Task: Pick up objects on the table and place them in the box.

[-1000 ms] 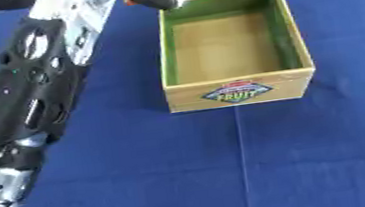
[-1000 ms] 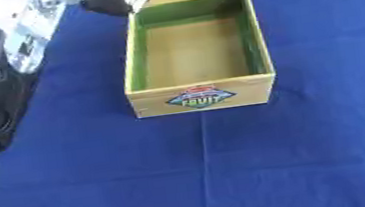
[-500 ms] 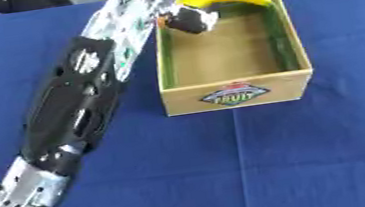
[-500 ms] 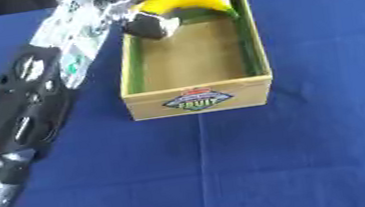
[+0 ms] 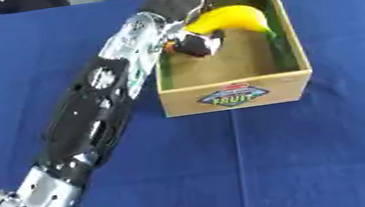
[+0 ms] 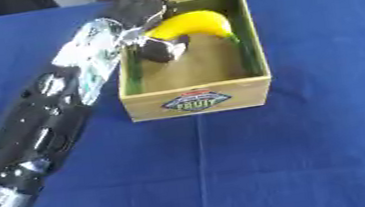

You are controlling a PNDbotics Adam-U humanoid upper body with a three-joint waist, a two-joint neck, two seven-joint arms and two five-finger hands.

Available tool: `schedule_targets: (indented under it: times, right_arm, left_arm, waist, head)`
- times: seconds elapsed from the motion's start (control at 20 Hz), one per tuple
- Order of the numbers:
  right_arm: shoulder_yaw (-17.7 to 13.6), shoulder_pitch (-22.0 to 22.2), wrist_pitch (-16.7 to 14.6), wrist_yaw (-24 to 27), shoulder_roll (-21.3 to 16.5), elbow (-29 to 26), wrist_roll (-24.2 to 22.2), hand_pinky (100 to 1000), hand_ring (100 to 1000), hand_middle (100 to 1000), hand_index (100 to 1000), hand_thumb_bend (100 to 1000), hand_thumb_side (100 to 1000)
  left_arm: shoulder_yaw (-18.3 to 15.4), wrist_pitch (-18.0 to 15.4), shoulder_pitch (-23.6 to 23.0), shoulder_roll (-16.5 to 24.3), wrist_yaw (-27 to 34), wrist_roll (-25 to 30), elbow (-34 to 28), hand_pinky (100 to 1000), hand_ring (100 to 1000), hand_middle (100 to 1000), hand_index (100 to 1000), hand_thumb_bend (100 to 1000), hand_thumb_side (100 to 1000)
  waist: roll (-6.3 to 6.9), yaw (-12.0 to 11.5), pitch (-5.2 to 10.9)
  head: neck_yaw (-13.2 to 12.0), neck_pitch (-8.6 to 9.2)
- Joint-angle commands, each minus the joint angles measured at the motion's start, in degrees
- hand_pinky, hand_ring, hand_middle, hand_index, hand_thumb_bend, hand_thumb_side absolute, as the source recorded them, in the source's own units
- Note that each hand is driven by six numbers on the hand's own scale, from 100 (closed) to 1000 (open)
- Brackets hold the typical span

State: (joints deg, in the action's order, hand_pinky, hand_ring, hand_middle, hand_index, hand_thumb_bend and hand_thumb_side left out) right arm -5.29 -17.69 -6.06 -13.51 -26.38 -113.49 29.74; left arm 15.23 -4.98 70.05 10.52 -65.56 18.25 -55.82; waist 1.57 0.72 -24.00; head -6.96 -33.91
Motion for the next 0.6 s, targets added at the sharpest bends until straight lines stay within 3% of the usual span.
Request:
schedule_targets:
  times: [0.05, 0.35, 0.5, 0.6]
  right_arm:
    - [-0.4, -0.6, 0.0, 0.4, -0.7, -1.1, -0.2, 796, 748, 745, 920, 100, 1000]
    - [-0.4, -0.6, -0.1, 0.4, -0.6, -1.1, -0.2, 796, 748, 745, 920, 100, 1000]
    - [-0.4, -0.5, -0.1, 0.4, -0.6, -1.1, -0.2, 795, 748, 745, 920, 100, 1000]
    - [-0.4, -0.5, 0.0, 0.4, -0.6, -1.1, -0.2, 795, 748, 745, 920, 100, 1000]
  left_arm:
    - [-0.5, -1.4, 0.9, 0.2, 1.7, 0.0, 0.2, 492, 623, 574, 761, 100, 577]
    - [-0.3, -3.3, 0.4, 0.0, 0.7, 0.5, 1.2, 551, 683, 655, 888, 113, 620]
    - [-0.2, -3.9, 0.3, 0.1, -1.1, 1.2, 1.0, 640, 782, 761, 986, 276, 694]
    - [-0.3, -4.0, 0.2, 0.2, -2.5, 1.3, 0.6, 640, 782, 761, 986, 276, 694]
  waist:
    - [-0.15, 0.2, 1.20]
    - [-0.22, 0.3, 1.18]
    - [-0.28, 0.2, 1.20]
    - [-0.32, 0.2, 1.21]
  head:
    - [0.1, 0.52]
    - [0.0, 0.55]
    - [0.0, 0.52]
    - [0.0, 0.48]
